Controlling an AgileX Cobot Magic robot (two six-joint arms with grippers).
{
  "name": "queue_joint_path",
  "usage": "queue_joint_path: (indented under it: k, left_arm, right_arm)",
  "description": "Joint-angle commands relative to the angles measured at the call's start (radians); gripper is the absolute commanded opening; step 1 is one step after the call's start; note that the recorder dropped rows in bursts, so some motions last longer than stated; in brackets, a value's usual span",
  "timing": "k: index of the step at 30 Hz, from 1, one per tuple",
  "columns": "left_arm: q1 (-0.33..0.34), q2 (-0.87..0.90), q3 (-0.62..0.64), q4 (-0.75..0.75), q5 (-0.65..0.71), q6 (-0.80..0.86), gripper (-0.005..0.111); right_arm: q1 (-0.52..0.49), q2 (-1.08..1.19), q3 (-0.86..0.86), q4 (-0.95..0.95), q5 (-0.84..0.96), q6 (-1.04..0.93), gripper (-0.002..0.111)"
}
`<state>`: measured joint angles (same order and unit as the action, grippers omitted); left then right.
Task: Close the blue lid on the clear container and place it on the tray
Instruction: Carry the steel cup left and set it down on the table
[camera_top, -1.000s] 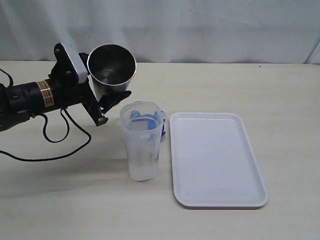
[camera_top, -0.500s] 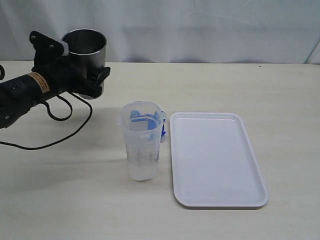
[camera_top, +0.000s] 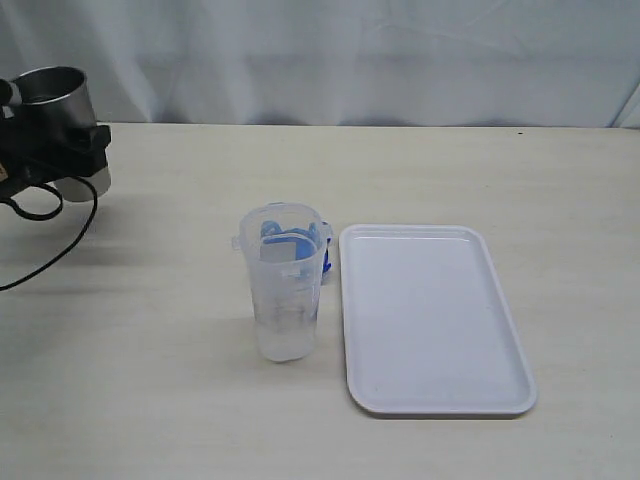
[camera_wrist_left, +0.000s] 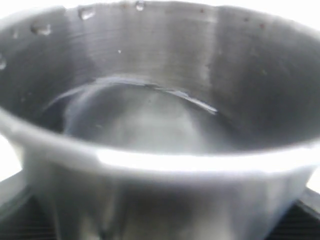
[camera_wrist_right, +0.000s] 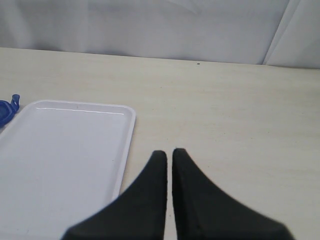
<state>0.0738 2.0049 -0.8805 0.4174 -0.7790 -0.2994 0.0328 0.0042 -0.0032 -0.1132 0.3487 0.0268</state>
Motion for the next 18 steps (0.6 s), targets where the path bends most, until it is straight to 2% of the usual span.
queue_joint_path:
  k: [1,6,18]
  left_arm:
    - [0.009,0.036,-0.017,-0.01,-0.159,0.08,0.0]
    - [0.009,0.095,-0.017,-0.012,-0.236,0.087,0.0]
    - [0.009,0.167,-0.017,-0.038,-0.268,0.144,0.0]
  right_arm:
    - [-0.007,-0.004,0.003,0.001,-0.003,-0.005,0.005]
    - [-0.007,-0.004,0.003,0.001,-0.003,-0.005,0.005]
    - [-0.007,-0.004,0.003,0.001,-0.003,-0.005,0.005]
